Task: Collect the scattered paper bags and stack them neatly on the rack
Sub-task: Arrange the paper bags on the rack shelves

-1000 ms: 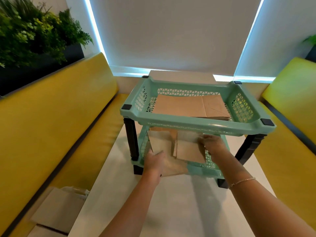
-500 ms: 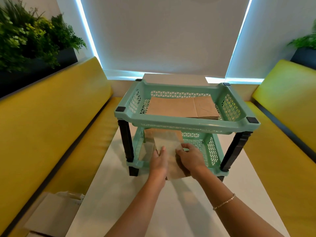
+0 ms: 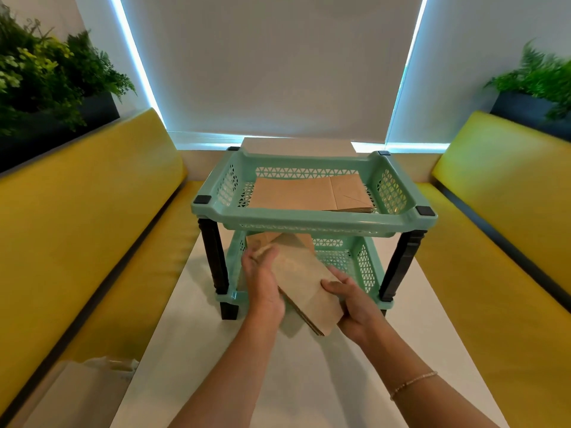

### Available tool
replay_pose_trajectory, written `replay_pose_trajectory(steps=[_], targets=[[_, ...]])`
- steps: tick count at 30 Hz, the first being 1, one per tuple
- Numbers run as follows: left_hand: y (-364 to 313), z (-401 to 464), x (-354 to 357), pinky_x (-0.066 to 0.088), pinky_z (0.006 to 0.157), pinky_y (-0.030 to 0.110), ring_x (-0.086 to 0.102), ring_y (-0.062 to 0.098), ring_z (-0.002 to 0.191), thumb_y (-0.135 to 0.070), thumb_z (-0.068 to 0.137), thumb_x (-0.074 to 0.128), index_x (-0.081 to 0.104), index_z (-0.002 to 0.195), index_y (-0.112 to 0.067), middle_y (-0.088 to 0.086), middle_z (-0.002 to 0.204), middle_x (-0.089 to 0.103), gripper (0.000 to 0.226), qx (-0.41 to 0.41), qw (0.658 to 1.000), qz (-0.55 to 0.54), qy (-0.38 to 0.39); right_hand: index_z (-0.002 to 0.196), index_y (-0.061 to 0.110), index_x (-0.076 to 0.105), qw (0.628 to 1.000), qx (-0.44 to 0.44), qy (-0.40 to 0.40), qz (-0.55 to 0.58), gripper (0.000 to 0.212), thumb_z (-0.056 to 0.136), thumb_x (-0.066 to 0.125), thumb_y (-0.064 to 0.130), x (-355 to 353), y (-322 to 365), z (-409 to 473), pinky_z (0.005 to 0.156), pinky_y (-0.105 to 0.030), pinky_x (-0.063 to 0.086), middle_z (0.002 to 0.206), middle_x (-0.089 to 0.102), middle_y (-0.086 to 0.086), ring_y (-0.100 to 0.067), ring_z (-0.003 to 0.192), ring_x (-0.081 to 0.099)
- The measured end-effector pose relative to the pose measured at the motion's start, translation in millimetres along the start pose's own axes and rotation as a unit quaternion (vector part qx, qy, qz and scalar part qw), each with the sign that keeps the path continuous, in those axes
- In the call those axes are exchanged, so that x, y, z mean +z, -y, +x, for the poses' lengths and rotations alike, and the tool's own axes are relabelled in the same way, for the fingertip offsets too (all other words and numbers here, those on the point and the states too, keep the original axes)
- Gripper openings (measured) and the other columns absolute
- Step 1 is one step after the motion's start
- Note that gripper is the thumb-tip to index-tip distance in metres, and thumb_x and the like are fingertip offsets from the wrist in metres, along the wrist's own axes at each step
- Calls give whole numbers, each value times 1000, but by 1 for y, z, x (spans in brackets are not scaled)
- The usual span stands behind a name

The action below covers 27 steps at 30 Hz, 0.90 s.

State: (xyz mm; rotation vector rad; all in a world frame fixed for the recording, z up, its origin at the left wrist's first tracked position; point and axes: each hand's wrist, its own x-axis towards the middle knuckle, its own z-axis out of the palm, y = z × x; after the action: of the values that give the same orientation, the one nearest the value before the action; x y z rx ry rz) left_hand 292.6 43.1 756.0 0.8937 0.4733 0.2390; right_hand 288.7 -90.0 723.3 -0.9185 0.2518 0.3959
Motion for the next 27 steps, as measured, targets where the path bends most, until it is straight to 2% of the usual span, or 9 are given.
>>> replay_pose_trajectory(steps=[2, 5, 10, 15, 18, 20, 22, 24, 27], targets=[[-9, 2, 1, 45, 92, 43, 53, 23, 105, -16, 84, 66, 53, 100, -30, 3, 108, 59, 25, 14, 999, 22, -29, 113, 10, 58, 1000, 7, -14, -18, 39, 77, 59, -5, 0, -2, -2, 77, -42, 54, 105, 66, -15, -29, 88, 63], [-9, 1, 3, 36, 91, 30, 47, 15, 104, -18, 88, 63, 53, 84, -25, -7, 98, 57, 13, 22, 996, 45, -78, 101, 13, 60, 998, 1, -41, -43, 25, 84, 55, -5, 8, -5, -4, 79, -42, 51, 96, 67, -12, -28, 85, 61], [-3, 14, 2, 37, 97, 30, 47, 14, 105, -17, 92, 59, 55, 101, -15, -1, 109, 55, 11, 13, 992, 75, -100, 103, 13, 57, 959, 1, -61, -277, 24, 84, 60, -1, 7, 19, -5, 62, -30, 53, 90, 67, -9, -23, 78, 64], [6, 20, 19, 39, 82, 26, 51, 13, 90, -15, 91, 59, 55, 91, -16, -3, 91, 57, 5, 35, 988, 144, -47, 107, 21, 55, 845, 44, -40, -531, 26, 86, 58, 6, 20, 52, 8, 77, -32, 55, 101, 64, -8, -24, 92, 62], [6, 37, 29, 47, 80, 33, 53, 18, 87, -8, 92, 56, 55, 104, -9, 1, 88, 60, 12, 3, 984, 180, -1, 100, 18, 59, 842, 6, -78, -534, 22, 87, 51, 3, 26, 62, 18, 70, -29, 53, 92, 63, -7, -22, 84, 60], [2, 48, 32, 50, 88, 42, 58, 25, 91, -5, 92, 53, 53, 115, -4, 9, 102, 62, 23, -33, 977, 211, 26, 113, 7, 59, 847, -39, -151, -508, 26, 90, 48, 4, 23, 68, 29, 81, -31, 49, 101, 62, -9, -28, 95, 59], [-2, 59, 30, 47, 92, 36, 58, 28, 105, -7, 94, 50, 52, 119, -1, 12, 113, 59, 26, -22, 940, 338, 35, 117, 1, 56, 839, -69, -229, -488, 27, 93, 44, 6, 19, 70, 37, 86, -32, 44, 111, 59, -13, -31, 103, 55], [-3, 70, 23, 43, 92, 32, 53, 28, 115, -10, 96, 45, 50, 125, -4, 12, 123, 55, 30, 18, 850, 525, 42, 115, 1, 56, 813, -88, -269, -508, 27, 92, 43, 5, 15, 67, 45, 93, -38, 44, 116, 59, -18, -33, 108, 54], [-3, 81, 12, 43, 95, 31, 48, 25, 119, -8, 91, 49, 45, 130, -15, 9, 134, 46, 40, 30, 720, 685, 112, 114, 0, 57, 791, -83, -293, -531, 28, 91, 43, 4, 12, 61, 59, 95, -41, 45, 118, 58, -21, -36, 111, 54]])
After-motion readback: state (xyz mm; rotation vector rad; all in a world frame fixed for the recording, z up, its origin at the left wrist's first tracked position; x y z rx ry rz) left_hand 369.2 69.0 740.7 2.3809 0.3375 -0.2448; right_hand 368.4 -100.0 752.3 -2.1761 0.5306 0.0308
